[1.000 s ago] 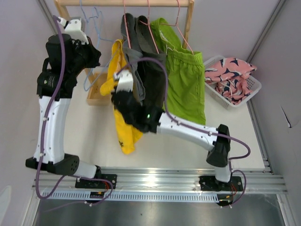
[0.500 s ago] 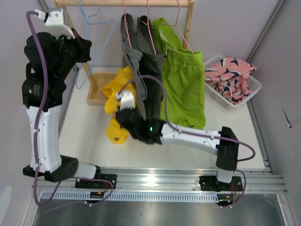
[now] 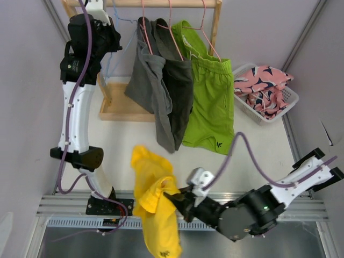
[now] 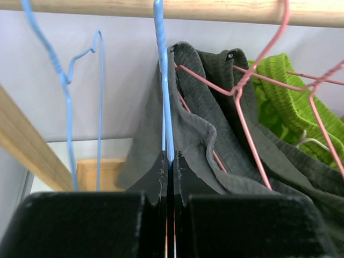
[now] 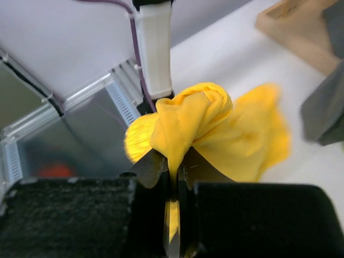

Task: Remove the shorts from the hanger

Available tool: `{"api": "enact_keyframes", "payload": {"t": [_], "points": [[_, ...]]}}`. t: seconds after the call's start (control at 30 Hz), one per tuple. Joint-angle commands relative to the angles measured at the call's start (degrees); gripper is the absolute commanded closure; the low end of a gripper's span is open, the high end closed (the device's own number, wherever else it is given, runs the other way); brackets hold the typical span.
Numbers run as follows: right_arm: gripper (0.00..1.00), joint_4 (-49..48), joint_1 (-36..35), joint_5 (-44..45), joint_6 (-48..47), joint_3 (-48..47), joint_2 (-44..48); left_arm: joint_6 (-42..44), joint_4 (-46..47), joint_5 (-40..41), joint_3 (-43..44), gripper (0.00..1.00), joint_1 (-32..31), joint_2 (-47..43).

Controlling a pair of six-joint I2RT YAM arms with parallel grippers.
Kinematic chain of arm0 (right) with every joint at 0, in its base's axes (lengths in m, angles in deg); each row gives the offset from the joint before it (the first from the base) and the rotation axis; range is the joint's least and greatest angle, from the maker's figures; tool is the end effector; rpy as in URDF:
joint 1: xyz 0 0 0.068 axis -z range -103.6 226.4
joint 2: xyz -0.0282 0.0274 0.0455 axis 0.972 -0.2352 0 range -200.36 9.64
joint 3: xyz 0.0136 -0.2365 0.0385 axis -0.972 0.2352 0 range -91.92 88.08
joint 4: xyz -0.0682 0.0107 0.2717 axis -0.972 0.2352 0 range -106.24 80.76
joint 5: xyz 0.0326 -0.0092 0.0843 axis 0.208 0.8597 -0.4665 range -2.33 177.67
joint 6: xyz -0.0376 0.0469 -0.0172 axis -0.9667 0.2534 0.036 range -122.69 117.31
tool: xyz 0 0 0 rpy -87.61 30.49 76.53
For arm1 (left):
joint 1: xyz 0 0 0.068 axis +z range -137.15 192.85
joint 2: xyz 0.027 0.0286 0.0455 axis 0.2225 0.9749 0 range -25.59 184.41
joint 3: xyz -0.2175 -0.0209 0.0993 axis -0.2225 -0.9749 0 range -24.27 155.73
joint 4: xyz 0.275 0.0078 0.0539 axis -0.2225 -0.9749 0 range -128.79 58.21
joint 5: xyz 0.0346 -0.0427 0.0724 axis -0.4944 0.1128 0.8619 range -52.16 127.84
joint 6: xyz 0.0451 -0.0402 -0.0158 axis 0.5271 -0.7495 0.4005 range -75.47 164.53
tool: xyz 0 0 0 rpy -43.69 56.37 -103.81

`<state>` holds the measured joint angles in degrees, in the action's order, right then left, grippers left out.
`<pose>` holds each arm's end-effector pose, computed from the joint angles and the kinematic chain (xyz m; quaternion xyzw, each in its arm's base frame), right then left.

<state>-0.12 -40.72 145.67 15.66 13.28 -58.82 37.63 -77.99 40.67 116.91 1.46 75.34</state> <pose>-0.0963 0.2767 0.3993 -0.3045 0.6725 0.3809 0.5567 0.3415 -0.0664 0.5438 0.0127 0.7427 -0.0883 0.6637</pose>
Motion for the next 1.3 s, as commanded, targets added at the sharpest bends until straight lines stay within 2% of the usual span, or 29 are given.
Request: {"api": "enact_keyframes", "payload": {"t": [0.0,0.07,0.13,0.17,0.2,0.23,0.3,0.33,0.4,0.43,0.53,0.57,0.63,0.67,0.73,0.77,0.8,0.83,0.9,0.93,0.97,1.0,1.03,1.07,1.1,1.13,1.17,1.23,1.27], "points": [[1.0,-4.4,-5.3,18.1,-12.0,-3.1,4.7,1.4,3.9,0.2,5.6,1.0,-0.4,3.9],[1.0,-10.6,-5.6,22.3,-23.8,-3.8,6.0,1.4,4.3,0.3,6.2,1.0,-0.3,6.5],[1.0,-24.1,-4.7,24.0,-34.9,-3.9,7.7,0.9,4.3,0.2,6.4,1.0,0.1,7.7],[1.0,-28.3,-4.0,23.8,-45.9,-4.2,8.7,0.9,4.3,0.1,6.3,1.0,0.1,8.4],[1.0,-35.2,-2.2,23.3,-50.6,-5.0,8.9,0.8,4.2,0.1,6.2,1.0,0.3,8.7],[1.0,-37.8,-0.6,22.5,-54.7,-7.6,9.0,0.7,4.0,0.1,6.1,1.0,0.8,9.0],[1.0,-36.7,3.6,20.5,-61.1,-12.4,8.0,0.4,3.7,0.1,5.5,1.0,1.0,9.1],[1.0,-35.1,9.3,17.5,-62.1,-18.3,7.1,0.3,3.7,0.1,5.2,1.0,1.2,8.9],[1.0,-32.7,16.0,14.4,-65.8,-24.5,4.1,0.3,3.7,-0.2,3.6,1.0,1.3,8.1],[1.0,-32.0,22.2,11.0,-66.9,-30.8,2.9,0.2,3.6,-0.3,3.0,0.99,1.4,7.8],[1.0,-29.1,32.3,4.8,-68.9,-40.6,-1.2,-0.1,3.2,-0.4,1.5,0.89,1.6,6.6],[1.0,-29.6,34.5,3.6,-69.7,-46.3,-2.2,-0.1,3.4,-0.5,1.0,0.87,1.6,6.1],[1.0,-30.5,37.8,0.4,-73.5,-51.6,-5.6,-0.1,3.7,-0.4,-0.7,0.83,1.8,4.7],[1.0,-33.9,41.5,-0.9,-75.4,-54.8,-6.5,-0.1,3.8,-0.5,-1.0,0.66,1.8,4.4],[1.0,-34.7,44.9,-6.0,-78.2,-57.8,-8.3,-0.3,3.7,-1.0,-1.8,0.42,1.9,3.7],[1.0,-34.5,49.7,-7.7,-78.0,-59.4,-10.4,-0.4,3.6,-1.2,-2.0,0.3,1.9,3.4],[1.0,-33.6,52.3,-10.9,-77.7,-63.1,-11.7,-0.7,3.7,-1.4,-2.9,0.06,1.9,3.0],[1.0,-32.3,55.0,-12.4,-75.8,-65.3,-13.2,-0.8,4.4,-1.5,-3.9,0.01,1.9,1.4],[1.0,-31.6,62.5,-16.9,-74.4,-66.0,-15.4,-1.2,6.4,-1.7,-10.6,0.01,1.9,-1.2],[1.0,-31.0,66.1,-18.3,-70.6,-64.6,-15.6,-1.5,9.2,-1.9,-12.4,0.01,1.9,-2.6],[1.0,-29.1,70.1,-19.2,-67.4,-64.5,-16.9,-1.7,10.2,-2.4,-18.1,0.0,1.9,-5.3],[1.0,-26.6,79.3,-22.3,-63.0,-65.1,-17.7,-2.2,12.0,-2.4,-19.1,0.01,1.9,-6.4],[1.0,-23.9,84.6,-24.4,-53.0,-66.2,-18.6,-2.4,12.5,-3.1,-20.4,0.01,1.9,-7.6],[1.0,-21.1,89.2,-26.4,-48.6,-66.3,-20.5,-3.0,12.9,-4.4,-23.0,0.01,1.9,-9.2],[1.0,-20.0,98.1,-29.7,-44.3,-66.5,-21.8,-3.2,13.0,-4.8,-23.7,0.01,1.9,-9.9],[1.0,-18.5,102.7,-31.3,-39.4,-68.3,-23.4,-3.4,13.1,-5.0,-24.2,0.01,1.9,-10.6],[1.0,-16.4,106.6,-33.5,-29.9,-69.5,-25.2,-3.6,13.4,-5.6,-25.3,0.01,1.9,-11.4],[1.0,-14.8,116.1,-39.5,-21.9,-72.6,-31.2,-3.9,14.0,-6.0,-27.4,0.01,1.9,-13.6],[1.0,-17.7,118.3,-41.8,-16.8,-72.9,-32.9,-3.7,14.4,-6.3,-28.1,0.01,1.9,-14.5]]}}
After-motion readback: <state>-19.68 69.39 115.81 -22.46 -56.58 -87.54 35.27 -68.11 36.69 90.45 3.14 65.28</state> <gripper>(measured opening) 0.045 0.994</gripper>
